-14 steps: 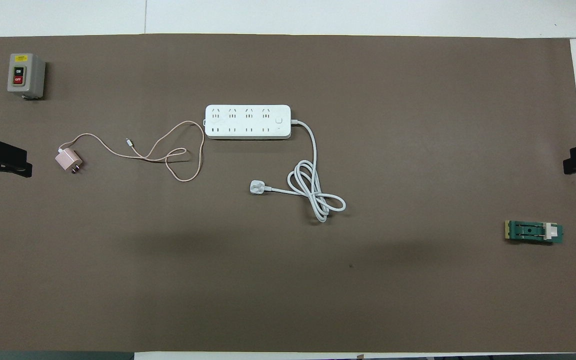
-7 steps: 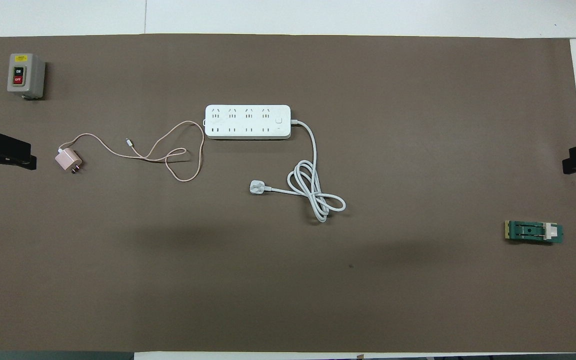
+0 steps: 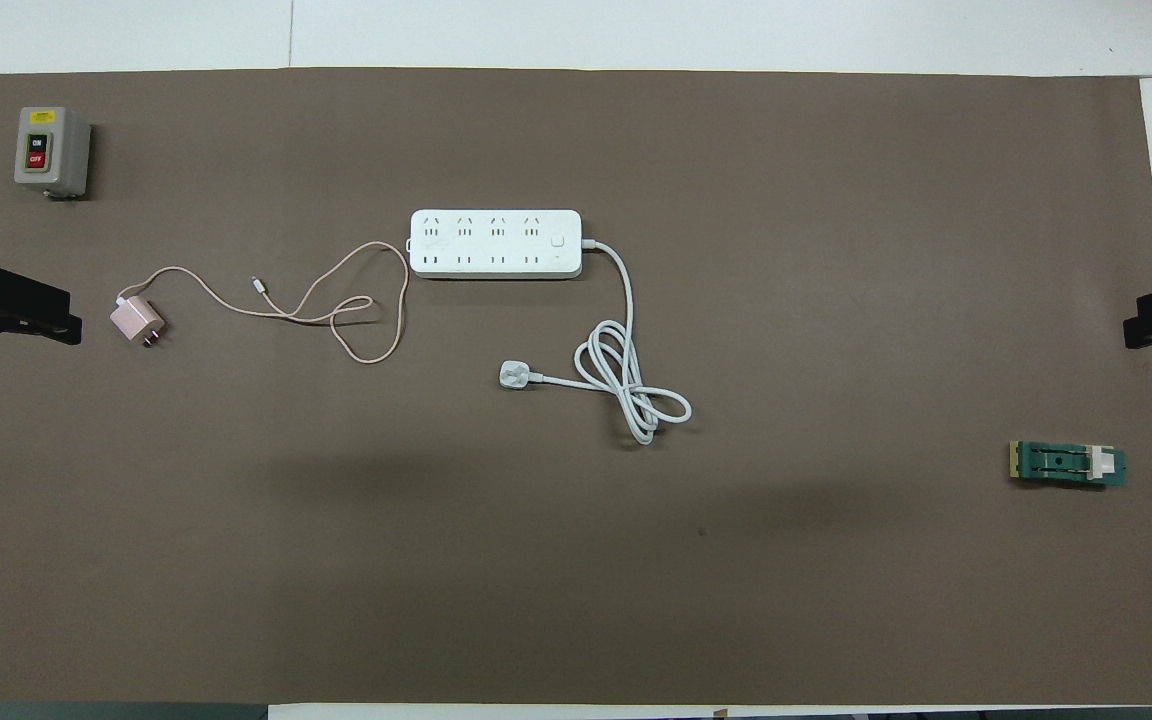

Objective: Unplug charger and place it aside

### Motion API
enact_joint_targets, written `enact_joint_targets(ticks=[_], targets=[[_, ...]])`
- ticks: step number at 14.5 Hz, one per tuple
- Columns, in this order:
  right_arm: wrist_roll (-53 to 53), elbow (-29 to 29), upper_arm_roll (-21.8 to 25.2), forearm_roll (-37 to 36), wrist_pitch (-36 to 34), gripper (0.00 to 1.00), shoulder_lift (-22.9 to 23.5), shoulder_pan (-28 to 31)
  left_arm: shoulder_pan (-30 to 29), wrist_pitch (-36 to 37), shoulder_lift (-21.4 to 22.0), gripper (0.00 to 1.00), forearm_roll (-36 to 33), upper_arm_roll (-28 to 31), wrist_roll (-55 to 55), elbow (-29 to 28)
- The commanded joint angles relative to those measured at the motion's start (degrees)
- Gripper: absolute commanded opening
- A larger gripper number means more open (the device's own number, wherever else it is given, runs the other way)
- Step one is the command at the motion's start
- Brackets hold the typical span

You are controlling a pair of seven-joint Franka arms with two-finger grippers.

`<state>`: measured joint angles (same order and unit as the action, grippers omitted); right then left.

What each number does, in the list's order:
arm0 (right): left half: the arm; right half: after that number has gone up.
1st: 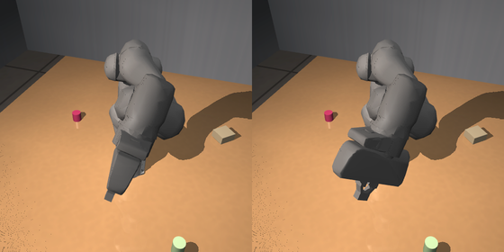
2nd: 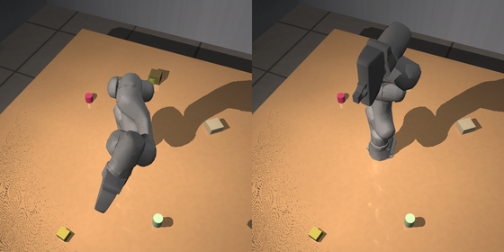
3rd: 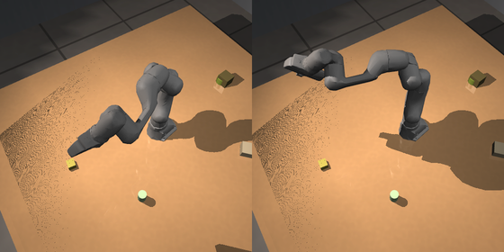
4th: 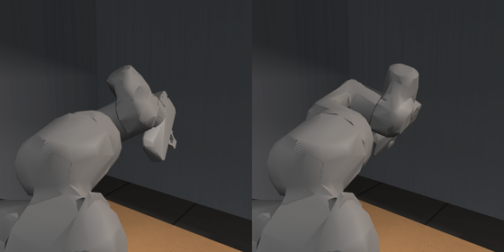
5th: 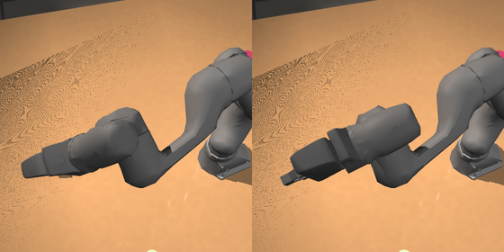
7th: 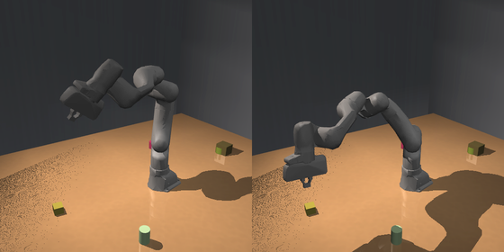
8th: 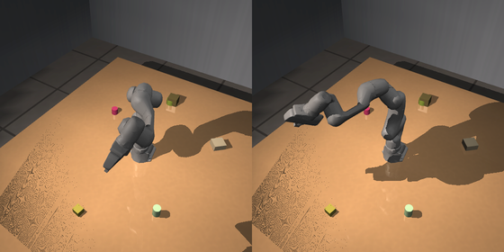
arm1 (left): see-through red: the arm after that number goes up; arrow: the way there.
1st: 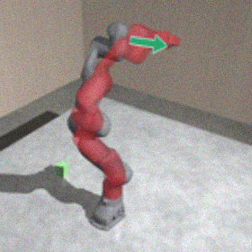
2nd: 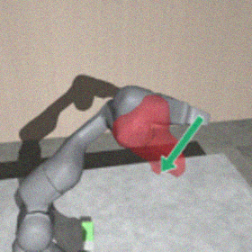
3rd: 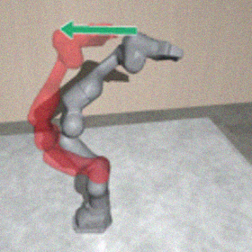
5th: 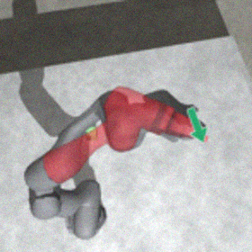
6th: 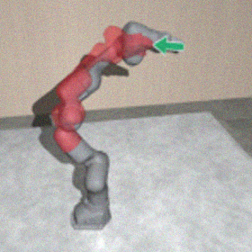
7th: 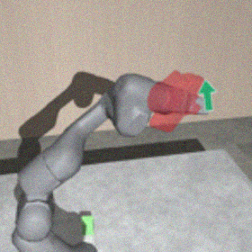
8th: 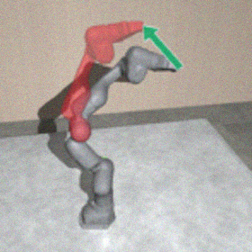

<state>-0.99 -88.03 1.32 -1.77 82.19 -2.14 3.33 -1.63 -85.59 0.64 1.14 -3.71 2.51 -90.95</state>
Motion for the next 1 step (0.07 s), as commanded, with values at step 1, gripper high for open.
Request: enact_joint_targets(ticks=[1], targets=[[-0.9, -1.7, -0.4, -0.8, 0.6, 1.0, -1.3, 0.3, 0.6, -0.6, -0.6, 1.0, 0.6, 0.4, -0.8, 0.6]])
